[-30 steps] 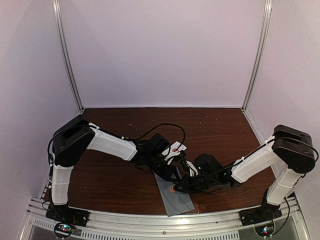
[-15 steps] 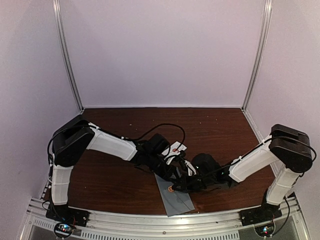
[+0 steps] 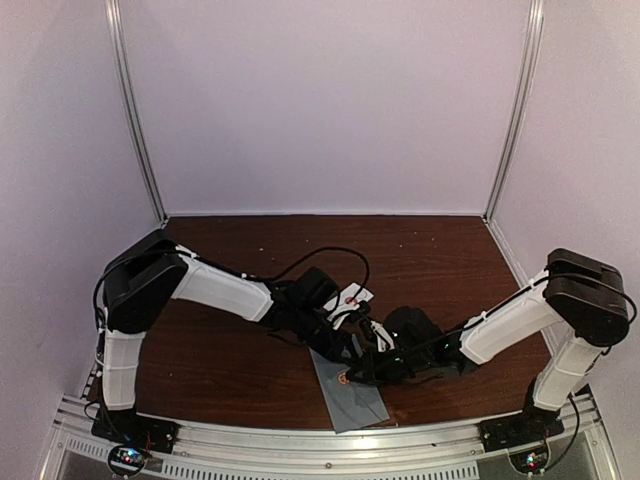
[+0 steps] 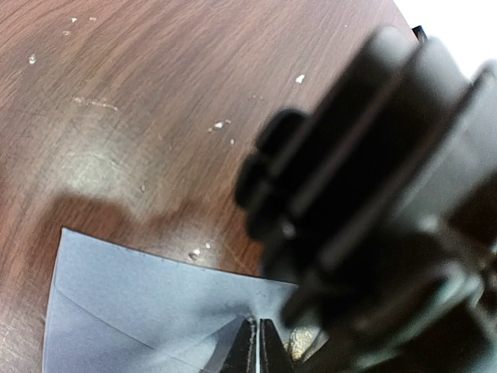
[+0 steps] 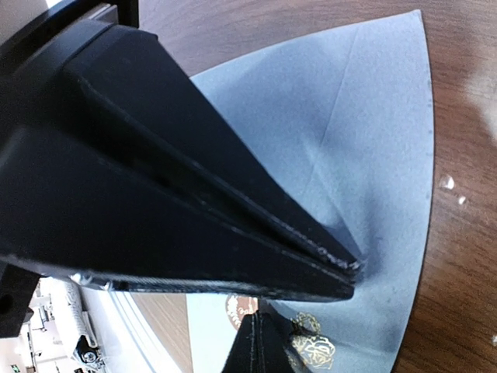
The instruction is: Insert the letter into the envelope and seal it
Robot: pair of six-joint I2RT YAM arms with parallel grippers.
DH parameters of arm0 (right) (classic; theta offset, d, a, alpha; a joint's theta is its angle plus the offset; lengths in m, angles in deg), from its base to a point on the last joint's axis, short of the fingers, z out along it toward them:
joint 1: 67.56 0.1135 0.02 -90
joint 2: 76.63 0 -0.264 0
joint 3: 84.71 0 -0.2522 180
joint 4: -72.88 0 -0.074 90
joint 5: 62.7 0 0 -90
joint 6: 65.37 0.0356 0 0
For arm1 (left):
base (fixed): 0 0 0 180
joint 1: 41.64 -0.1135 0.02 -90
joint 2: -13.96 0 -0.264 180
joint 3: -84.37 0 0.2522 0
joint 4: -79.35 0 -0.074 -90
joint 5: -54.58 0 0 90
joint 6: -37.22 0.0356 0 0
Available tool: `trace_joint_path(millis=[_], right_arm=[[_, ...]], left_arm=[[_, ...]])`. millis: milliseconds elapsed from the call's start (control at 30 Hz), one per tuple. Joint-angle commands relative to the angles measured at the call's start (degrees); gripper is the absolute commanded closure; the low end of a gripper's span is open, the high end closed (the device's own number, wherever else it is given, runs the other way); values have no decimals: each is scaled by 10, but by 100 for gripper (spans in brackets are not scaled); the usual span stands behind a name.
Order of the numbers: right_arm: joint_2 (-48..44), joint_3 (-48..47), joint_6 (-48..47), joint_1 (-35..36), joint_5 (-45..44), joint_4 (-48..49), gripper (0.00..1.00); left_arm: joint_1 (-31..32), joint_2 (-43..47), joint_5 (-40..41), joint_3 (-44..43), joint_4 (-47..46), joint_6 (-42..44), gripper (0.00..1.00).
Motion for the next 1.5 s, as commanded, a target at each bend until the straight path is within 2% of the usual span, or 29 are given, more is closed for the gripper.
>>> trace_joint_path(millis=[0, 533, 800, 967, 1100, 1467], right_arm=[[-2, 7, 3, 4, -26, -54, 100], [24, 17, 16, 7, -34, -62, 100], [30, 19, 17, 8, -35, -62, 100], [31, 19, 18, 8, -36, -61, 100], [31, 19, 18, 8, -36, -62, 100], [28, 19, 19, 8, -40, -66, 100]], left_arm=[[-4, 10, 15, 9, 13, 8, 95], [-4, 77, 61, 18, 4, -2, 94], [-4, 165, 115, 121, -40, -59, 95], [-3, 204, 118, 196, -98, -109, 95], [9, 204, 102, 222, -134, -138, 97], [32, 168, 81, 202, -182, -160, 99]])
